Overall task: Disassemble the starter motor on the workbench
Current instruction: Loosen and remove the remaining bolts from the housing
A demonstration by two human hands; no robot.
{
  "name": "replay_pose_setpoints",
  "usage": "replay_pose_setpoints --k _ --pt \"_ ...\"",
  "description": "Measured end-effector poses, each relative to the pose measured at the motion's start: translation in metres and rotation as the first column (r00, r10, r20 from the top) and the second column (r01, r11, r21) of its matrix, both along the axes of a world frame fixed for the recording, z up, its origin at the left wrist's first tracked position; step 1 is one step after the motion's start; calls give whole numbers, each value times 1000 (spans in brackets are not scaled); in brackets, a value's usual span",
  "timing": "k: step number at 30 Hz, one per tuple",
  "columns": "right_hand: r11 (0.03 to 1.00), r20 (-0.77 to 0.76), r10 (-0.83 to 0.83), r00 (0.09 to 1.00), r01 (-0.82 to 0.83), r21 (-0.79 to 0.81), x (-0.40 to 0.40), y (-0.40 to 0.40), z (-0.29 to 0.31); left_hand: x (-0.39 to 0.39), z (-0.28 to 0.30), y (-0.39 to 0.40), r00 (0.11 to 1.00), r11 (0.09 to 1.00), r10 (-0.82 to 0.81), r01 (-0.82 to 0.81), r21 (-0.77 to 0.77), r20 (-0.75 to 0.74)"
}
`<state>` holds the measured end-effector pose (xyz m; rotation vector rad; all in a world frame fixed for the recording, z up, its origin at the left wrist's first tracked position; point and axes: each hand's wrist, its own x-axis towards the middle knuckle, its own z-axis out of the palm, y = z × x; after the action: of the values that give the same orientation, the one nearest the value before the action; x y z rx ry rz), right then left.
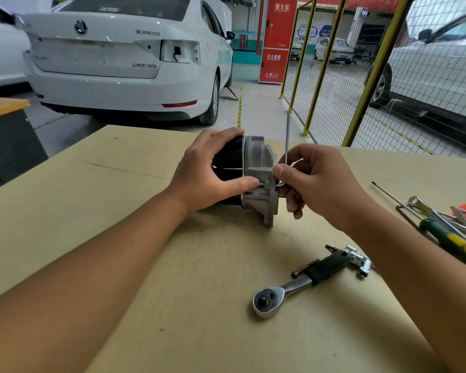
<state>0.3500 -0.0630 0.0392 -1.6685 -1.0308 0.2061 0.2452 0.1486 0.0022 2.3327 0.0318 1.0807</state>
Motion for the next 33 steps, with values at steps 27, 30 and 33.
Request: replay_pose_setpoints --k 27,30,33 --pt "992 -163 124 979 -125 1 11 -5 1 2 -2 3 1000 1000 -9 9 4 15" --pt "996 -66 88 994 -89 -12 8 -4 0 2 -2 3 1000 1000 -8 8 4 15" --pt "996 83 86 993 -85 -18 6 -4 1 1 -2 3 1000 1000 -9 9 3 12"
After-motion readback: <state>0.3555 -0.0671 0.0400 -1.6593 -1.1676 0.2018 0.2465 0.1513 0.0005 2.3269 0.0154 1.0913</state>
